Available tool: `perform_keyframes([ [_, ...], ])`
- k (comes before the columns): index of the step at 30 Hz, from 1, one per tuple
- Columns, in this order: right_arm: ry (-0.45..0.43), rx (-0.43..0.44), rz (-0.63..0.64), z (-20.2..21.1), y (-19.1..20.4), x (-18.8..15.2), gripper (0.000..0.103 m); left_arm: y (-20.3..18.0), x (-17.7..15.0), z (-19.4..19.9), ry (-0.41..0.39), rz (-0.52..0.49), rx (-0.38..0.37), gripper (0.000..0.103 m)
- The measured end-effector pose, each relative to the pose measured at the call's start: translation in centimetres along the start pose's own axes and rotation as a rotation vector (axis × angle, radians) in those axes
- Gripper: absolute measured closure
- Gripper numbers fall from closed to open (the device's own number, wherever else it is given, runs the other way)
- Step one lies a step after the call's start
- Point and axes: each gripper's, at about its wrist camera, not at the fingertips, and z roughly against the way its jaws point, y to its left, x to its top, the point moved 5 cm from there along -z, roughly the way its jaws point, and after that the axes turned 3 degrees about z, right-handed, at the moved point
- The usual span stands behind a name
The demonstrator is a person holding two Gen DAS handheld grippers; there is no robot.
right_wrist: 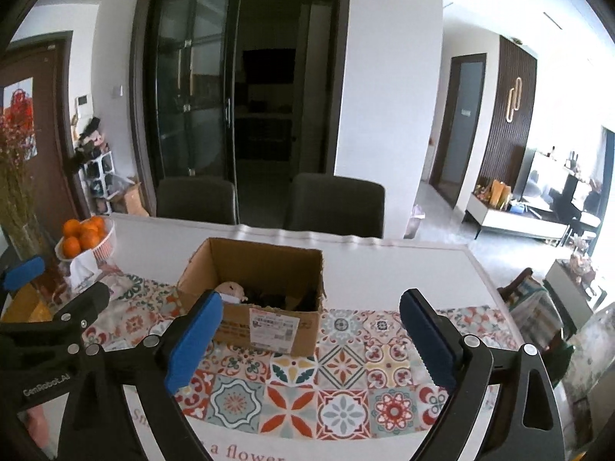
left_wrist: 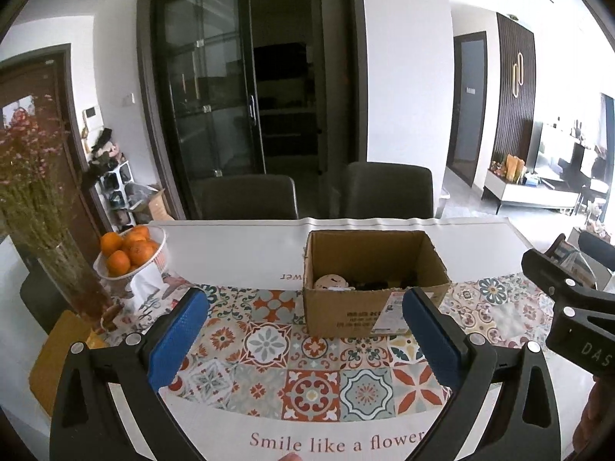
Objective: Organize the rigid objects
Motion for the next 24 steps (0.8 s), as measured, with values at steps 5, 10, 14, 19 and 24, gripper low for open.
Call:
perform_keyframes([
  [5, -0.035, -0.007, -0.005, 2.4, -0.1, -0.6, 0.007, 0.0, -0.5, 2.5, -0.042, -0.022, 0.036, 0.0],
  [10, -0.05, 0.017, -0.016, 4.0, -0.2, -1.6, 0.007, -0.2, -0.7, 4.6, -0.078, -0.041, 0.038, 0.0],
  [14, -0.054, 0.031, -0.023, 4.6, -0.6, -1.8, 0.007, -0.4, -0.4, 5.9, -0.11, -0.045, 0.053, 0.0],
  [19, -0.074, 0.023, -0.03, 5.4, -0.9, -1.7, 0.007, -0.6, -0.1, 6.7, -0.136, -0.05, 0.066, 0.0],
  [24, -0.083, 0.02, -0.037, 5.8, -1.2, -1.8, 0.007, -0.8, 0.0, 7.2, -0.151, -0.046, 0.065, 0.0],
])
